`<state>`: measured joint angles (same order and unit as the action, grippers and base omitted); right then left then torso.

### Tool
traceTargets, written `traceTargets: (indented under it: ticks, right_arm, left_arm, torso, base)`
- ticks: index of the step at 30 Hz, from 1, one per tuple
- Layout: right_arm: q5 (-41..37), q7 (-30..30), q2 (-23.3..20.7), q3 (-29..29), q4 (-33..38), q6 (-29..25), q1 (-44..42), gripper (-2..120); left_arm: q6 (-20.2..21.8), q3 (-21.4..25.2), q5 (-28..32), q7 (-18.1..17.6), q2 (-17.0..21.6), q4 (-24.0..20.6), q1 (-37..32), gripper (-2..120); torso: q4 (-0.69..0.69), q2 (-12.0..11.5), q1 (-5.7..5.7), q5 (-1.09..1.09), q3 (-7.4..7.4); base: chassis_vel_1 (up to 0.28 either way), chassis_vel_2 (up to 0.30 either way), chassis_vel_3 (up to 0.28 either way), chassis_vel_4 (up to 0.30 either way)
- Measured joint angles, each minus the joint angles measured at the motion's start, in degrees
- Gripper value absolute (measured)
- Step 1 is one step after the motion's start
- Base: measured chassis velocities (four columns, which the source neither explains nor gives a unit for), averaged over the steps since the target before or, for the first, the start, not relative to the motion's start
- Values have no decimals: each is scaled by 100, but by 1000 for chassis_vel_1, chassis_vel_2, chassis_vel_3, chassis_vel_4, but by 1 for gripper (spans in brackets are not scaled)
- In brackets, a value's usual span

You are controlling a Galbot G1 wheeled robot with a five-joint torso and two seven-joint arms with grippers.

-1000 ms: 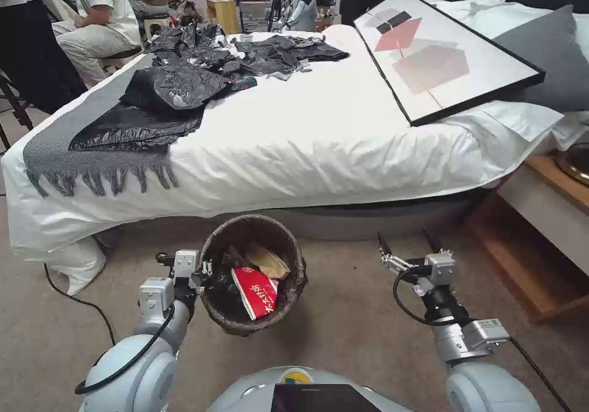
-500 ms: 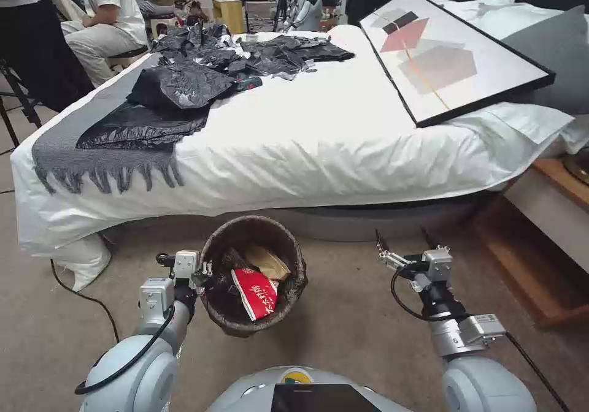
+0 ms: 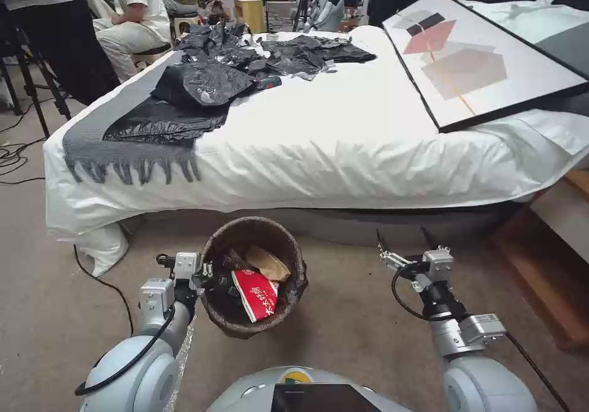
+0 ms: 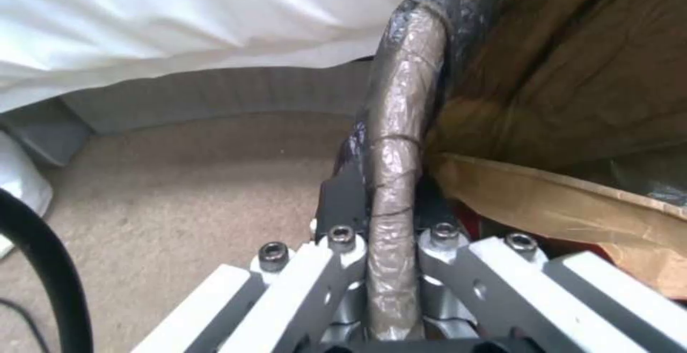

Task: Pick up the trash bin, then pick up the garbage from the floor and place it into the trash bin.

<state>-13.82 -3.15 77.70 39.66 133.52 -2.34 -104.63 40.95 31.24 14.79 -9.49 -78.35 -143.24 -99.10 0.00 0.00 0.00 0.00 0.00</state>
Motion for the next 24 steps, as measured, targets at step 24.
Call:
traceTargets:
  ticks: [24]
  right_arm:
    - [-41, 4, -36, 12, -31, 18, 2, 100]
  left_arm:
    - [0, 5, 6, 2, -13, 0, 0, 2]
  torso:
    - [0, 0, 0, 0, 0]
  base:
    - [24, 21, 21, 21]
